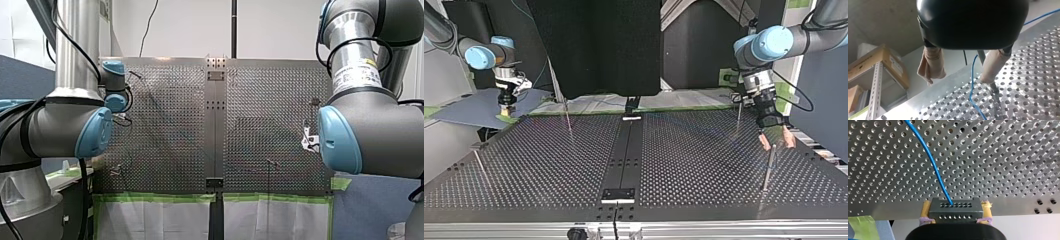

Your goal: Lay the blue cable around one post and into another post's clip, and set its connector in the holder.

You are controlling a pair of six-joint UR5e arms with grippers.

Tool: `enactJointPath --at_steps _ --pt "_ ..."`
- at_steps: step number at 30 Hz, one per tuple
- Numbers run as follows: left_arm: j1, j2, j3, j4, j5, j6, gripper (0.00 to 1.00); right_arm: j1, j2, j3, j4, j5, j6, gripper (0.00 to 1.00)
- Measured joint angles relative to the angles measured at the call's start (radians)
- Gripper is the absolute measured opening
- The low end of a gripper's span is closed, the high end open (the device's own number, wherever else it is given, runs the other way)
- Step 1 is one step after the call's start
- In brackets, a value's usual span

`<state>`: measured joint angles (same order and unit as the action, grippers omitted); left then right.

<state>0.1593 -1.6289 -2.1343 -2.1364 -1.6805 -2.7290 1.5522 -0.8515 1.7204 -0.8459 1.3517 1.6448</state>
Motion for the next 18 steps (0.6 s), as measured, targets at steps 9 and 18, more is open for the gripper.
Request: enactJointPath --at_steps 9,18 --pt "-0.004 -0.010 0.000 0.001 -0.003 -0.016 1.00 0.000 0.000 -0.001 0.000 0.000 0.000 0.00" --pt "-0.009 -0.086 0.002 0.011 0.002 0.016 1.00 0.002 0.000 0.000 -0.001 0.001 0.000 0.00"
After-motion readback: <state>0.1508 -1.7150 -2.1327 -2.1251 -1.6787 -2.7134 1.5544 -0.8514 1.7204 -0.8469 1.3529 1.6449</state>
